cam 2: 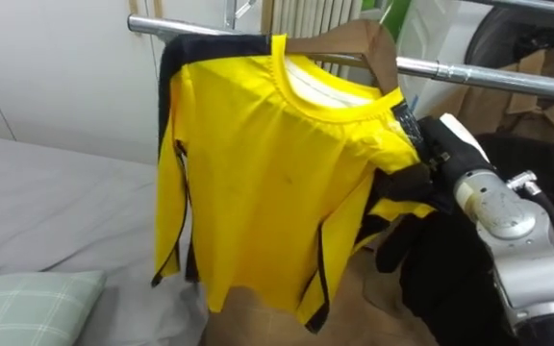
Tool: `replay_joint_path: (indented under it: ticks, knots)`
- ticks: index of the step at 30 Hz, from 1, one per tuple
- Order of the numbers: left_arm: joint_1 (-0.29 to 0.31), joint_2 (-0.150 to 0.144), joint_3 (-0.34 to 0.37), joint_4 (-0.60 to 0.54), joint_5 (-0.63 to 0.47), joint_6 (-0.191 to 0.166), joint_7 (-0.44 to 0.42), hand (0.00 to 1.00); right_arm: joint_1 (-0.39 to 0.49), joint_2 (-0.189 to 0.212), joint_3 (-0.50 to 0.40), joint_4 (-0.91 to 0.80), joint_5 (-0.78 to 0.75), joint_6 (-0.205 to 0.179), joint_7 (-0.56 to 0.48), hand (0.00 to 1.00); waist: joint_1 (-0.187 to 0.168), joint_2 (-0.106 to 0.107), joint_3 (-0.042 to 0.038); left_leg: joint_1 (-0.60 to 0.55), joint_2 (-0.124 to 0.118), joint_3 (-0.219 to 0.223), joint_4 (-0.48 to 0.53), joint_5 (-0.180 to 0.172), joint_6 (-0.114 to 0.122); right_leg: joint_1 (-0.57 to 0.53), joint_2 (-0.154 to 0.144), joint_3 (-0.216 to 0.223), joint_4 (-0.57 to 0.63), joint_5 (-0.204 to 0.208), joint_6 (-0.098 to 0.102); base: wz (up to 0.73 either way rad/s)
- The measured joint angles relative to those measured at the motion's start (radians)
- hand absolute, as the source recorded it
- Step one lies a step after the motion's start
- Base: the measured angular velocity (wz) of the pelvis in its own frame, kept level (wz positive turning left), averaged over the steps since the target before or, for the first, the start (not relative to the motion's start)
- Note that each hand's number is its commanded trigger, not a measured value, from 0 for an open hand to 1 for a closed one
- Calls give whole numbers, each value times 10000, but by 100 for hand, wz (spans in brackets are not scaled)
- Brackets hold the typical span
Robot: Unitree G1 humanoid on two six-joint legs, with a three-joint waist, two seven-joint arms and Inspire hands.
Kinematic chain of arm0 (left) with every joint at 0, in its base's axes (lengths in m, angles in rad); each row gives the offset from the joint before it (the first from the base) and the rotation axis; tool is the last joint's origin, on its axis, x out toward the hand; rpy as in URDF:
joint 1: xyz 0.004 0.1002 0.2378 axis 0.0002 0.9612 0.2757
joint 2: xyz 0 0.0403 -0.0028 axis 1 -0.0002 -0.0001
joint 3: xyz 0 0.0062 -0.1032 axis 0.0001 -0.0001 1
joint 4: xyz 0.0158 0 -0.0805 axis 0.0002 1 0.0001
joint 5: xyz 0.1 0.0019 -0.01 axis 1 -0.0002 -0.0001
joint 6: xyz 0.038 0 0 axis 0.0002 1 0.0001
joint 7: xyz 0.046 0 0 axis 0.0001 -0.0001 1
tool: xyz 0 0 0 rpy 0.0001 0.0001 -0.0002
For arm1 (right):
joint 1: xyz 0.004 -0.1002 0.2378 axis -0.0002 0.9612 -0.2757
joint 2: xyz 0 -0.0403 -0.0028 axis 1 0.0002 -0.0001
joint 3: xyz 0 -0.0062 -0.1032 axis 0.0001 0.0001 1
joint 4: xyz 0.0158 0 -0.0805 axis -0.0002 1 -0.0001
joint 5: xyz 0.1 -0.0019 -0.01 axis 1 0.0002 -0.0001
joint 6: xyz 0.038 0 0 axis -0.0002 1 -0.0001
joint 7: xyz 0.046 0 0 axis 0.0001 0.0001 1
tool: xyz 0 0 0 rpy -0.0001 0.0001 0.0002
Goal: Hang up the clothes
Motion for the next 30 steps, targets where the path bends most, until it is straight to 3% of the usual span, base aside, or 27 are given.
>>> replay_joint_path:
  ticks: [5, 9, 15, 22, 30]
  knots:
    - [166, 22, 4, -205, -1, -6, -191, 0, -1, -145, -7, 593, -150, 1, 341, 100, -6, -69, -46, -12, -26, -109, 5, 4, 7, -61, -19, -18, 134, -71, -8, 2]
    - [169, 38, -11, -229, -6, -17, -262, 0, -3, -155, -6, 1097, -125, -20, 340, 100, 47, -98, -35, 50, -30, -261, 0, 4, 7, 13, -16, -45, 105, -72, -10, 0]
    - [176, 86, -54, -360, -103, -124, -298, 0, -33, -177, -3, 1714, -26, -140, 338, 100, 247, -201, 31, 77, -178, -814, 18, 3, 9, 107, -116, -180, 111, -129, -2, 6]
    - [186, 226, -369, -359, -113, -349, -560, 0, -106, -187, 239, 2662, 10, -500, 354, 100, 454, -177, 86, 47, -198, -876, -22, -21, 34, 208, -161, -276, 86, -155, 49, 4]
    - [-27, 434, -618, -615, -119, -366, -760, 0, -142, -287, 716, 3479, 253, -611, 347, 100, 489, -211, 30, -501, -140, -1005, 295, -4, 37, -77, -171, -525, -43, -47, -23, 9]
